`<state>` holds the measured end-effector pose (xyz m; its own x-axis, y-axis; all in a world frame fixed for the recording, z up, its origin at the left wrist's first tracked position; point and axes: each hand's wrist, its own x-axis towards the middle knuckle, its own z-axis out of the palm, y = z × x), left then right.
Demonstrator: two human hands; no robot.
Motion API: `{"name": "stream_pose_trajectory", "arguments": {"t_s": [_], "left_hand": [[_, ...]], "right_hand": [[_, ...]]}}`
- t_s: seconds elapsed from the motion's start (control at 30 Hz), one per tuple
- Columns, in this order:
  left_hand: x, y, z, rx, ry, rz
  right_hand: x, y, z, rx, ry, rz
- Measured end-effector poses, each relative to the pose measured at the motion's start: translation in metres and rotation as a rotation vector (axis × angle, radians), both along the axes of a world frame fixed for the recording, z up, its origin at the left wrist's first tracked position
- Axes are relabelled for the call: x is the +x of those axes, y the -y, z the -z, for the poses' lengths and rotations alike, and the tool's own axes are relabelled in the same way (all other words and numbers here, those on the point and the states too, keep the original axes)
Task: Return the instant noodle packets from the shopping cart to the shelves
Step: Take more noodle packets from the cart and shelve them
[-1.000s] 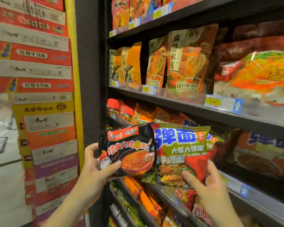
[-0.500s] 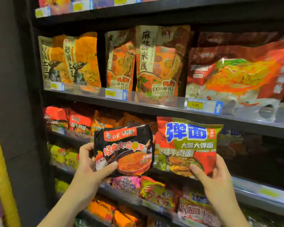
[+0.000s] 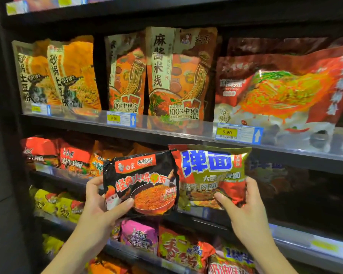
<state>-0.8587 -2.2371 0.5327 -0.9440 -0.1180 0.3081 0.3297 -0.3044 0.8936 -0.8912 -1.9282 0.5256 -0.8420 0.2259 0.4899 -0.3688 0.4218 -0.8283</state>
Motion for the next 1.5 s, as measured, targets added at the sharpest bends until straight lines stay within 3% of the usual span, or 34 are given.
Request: {"name": "stream_pose_trajectory", "arguments": {"t_s": [0.27,0.5,0.77,0.83,1.17,1.33,1.5], "left_hand": [[-0.013,0.002,0.002,0.017,-0.058,-0.043],[-0.035,0.02,-0.005,0.012,-0.037,0.041],[-0.049,0.03,-0.004,0.027,-0.01,0.141],[-0.051,0.033,-0.002,0.018,-0.012,0.153],[-0.057,0.028,-0.003,-0.003,-0.019,0.247],[-0.053,0.017,-0.005,-0.024,-0.026,0.277],[-0.05,0.008,-0.007,-0.067,-0.024,0.341]], "right_hand": [[-0.018,0.012,0.0,0.147,0.094,0.169],[-0.024,0.024,-0.02,0.291,0.224,0.23],[-0.011,0.017,-0.005,0.639,0.513,0.419],[-0.013,0.016,-0.009,0.648,0.56,0.42],[-0.018,0.024,-0.011,0.629,0.512,0.341],[0.001,0.027,-0.025,0.646,0.534,0.322],[0.037,0.03,-0.048,0.598,0.433,0.285]]}}
